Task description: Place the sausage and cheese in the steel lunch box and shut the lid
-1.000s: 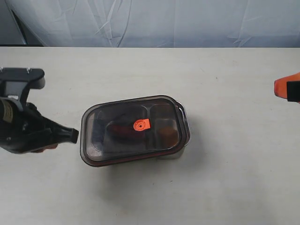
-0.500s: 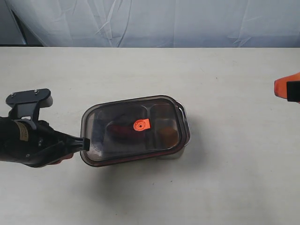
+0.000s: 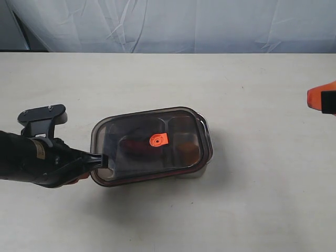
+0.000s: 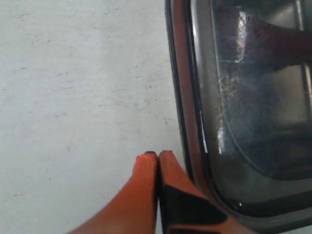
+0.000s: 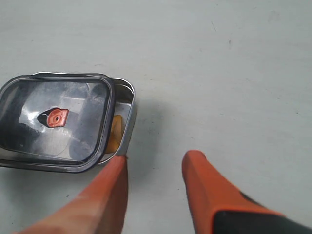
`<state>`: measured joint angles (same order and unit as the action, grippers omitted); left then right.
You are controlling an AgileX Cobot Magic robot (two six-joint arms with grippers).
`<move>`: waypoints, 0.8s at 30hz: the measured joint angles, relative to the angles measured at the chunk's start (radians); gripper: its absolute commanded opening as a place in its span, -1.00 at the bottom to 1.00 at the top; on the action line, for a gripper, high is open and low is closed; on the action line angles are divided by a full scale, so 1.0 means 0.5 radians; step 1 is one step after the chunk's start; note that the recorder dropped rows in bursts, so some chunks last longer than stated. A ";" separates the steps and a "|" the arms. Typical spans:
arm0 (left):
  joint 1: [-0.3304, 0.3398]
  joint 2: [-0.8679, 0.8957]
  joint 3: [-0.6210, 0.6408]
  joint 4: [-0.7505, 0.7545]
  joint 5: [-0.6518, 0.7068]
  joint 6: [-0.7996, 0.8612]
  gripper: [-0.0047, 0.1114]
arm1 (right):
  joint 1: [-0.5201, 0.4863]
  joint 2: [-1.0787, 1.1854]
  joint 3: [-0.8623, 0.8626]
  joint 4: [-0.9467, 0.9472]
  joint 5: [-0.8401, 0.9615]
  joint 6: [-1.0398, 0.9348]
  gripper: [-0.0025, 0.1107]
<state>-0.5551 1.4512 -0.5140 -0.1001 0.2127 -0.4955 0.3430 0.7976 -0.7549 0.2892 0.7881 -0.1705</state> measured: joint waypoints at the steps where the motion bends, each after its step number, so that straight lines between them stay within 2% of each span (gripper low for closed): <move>1: 0.000 0.000 0.000 0.000 -0.004 0.000 -0.91 | 0.000 0.000 0.000 0.000 0.000 0.000 -0.27; 24: 0.000 0.000 0.000 -0.017 -0.063 0.000 -0.91 | 0.000 0.000 0.000 -0.049 0.000 0.004 -0.27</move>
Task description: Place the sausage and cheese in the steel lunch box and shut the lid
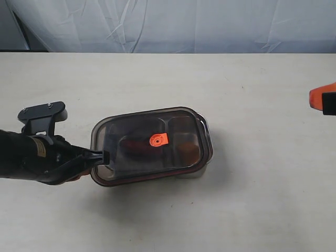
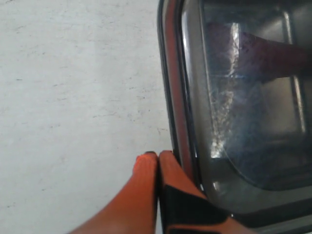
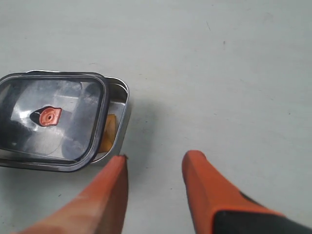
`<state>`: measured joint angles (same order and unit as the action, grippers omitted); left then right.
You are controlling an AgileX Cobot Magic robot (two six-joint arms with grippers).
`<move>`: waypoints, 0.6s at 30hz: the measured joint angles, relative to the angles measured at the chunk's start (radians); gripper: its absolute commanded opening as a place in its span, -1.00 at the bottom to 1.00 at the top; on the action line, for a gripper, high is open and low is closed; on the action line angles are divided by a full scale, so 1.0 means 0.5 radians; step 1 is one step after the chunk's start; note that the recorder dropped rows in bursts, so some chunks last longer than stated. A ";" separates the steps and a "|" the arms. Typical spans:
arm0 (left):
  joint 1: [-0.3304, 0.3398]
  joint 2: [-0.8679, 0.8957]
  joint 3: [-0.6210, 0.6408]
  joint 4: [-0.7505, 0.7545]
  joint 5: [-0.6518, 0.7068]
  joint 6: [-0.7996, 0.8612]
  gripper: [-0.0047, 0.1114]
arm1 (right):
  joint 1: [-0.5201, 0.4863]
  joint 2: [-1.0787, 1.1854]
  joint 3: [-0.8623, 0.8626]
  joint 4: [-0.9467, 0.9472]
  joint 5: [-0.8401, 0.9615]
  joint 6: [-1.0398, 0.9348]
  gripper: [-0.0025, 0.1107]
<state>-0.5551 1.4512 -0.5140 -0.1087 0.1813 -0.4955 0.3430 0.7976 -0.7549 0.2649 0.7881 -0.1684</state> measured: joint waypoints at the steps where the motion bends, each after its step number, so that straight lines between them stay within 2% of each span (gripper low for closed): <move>1: 0.000 0.000 0.000 0.000 -0.004 0.000 -0.91 | 0.000 0.000 0.000 -0.004 0.000 0.000 -0.27; 18: 0.000 0.001 0.000 0.000 -0.029 0.000 -0.91 | 0.000 0.000 0.000 -0.008 0.000 0.000 -0.27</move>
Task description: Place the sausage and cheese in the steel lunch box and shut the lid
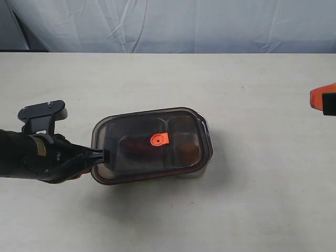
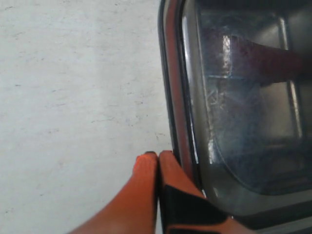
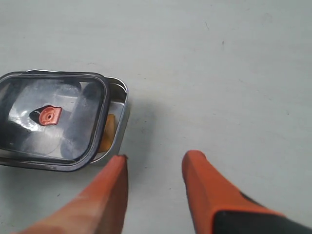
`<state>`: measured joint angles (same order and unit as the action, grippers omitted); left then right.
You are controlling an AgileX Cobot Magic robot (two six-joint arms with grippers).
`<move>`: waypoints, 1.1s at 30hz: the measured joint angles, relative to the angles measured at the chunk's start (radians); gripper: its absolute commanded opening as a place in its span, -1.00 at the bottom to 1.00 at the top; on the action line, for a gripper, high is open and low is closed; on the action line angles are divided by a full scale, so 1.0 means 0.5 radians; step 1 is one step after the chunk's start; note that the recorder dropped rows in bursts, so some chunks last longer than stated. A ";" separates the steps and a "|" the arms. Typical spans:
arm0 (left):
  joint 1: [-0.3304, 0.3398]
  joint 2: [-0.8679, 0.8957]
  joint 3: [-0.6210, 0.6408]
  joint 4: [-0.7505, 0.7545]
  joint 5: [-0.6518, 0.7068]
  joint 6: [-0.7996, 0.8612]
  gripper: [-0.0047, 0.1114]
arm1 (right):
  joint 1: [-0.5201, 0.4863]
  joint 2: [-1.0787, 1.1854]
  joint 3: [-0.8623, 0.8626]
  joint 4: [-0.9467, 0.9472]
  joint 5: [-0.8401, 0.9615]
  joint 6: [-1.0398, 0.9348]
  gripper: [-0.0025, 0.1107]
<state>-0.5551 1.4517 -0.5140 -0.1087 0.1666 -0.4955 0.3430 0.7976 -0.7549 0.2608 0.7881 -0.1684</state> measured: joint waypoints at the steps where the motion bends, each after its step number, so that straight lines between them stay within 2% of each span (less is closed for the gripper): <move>1: 0.000 0.000 0.000 0.000 0.000 0.000 -0.91 | 0.000 0.000 0.000 0.000 0.000 0.000 -0.27; 15: 0.008 0.000 -0.138 0.000 0.042 0.008 -0.91 | 0.000 0.000 0.000 -0.015 0.000 0.000 -0.27; 33: 0.008 0.000 -0.137 0.067 0.056 0.012 -0.91 | 0.000 0.000 0.000 0.071 0.000 0.041 -0.27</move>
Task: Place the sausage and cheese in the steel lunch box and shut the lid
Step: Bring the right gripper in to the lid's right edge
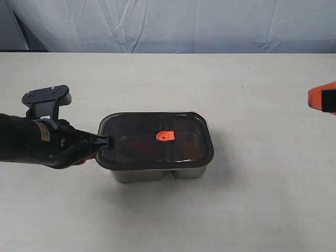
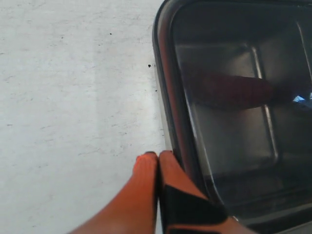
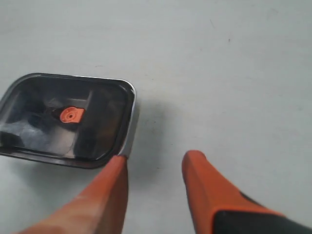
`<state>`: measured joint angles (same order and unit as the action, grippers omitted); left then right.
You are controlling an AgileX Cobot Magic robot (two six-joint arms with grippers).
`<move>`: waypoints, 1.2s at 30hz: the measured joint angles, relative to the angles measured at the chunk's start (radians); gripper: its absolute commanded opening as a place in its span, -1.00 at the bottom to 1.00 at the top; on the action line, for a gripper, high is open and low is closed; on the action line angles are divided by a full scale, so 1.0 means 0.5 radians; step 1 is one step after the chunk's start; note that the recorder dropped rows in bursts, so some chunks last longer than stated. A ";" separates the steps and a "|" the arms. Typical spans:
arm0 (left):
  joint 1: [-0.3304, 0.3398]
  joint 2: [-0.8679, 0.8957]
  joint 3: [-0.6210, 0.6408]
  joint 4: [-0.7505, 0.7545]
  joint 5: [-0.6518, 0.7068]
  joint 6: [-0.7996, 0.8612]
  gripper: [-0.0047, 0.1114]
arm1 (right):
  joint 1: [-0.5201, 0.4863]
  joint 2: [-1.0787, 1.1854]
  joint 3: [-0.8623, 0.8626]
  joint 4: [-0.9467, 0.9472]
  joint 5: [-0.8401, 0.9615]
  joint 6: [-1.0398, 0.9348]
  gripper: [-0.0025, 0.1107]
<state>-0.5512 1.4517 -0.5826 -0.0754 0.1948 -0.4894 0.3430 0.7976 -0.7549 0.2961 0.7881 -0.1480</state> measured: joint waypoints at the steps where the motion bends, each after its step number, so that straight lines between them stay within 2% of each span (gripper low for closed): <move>1: 0.000 0.000 0.000 0.003 0.009 0.000 -0.91 | 0.000 0.000 0.004 0.049 0.000 0.005 -0.27; 3: 0.000 0.000 -0.001 0.008 0.020 0.000 -0.91 | 0.000 0.004 0.023 0.166 -0.011 0.010 -0.27; 5: 0.000 0.000 -0.005 0.008 0.023 0.000 -0.91 | 0.000 0.022 0.080 0.344 -0.053 -0.016 -0.36; 9: 0.000 0.000 -0.005 0.036 0.034 0.004 -0.91 | 0.000 0.108 0.251 0.729 -0.111 -0.263 -0.96; 14: 0.000 -0.004 -0.005 0.092 0.101 0.004 -0.91 | 0.000 0.217 0.398 0.997 -0.217 -0.465 -0.96; 21: 0.000 -0.074 -0.005 0.181 0.198 0.004 -0.91 | 0.000 0.282 0.418 1.025 -0.281 -0.514 -0.96; 31: 0.000 -0.417 -0.005 0.181 0.207 0.028 -0.91 | 0.000 0.455 0.421 1.032 -0.381 -0.527 -0.96; 36: 0.000 -0.420 -0.005 -0.001 0.207 0.242 -0.91 | 0.000 0.552 0.423 1.147 -0.420 -0.624 -0.96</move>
<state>-0.5512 1.2417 -0.5849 -0.0758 0.2985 -0.3682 0.3430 1.0737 -0.5434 0.8694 0.5783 -0.4599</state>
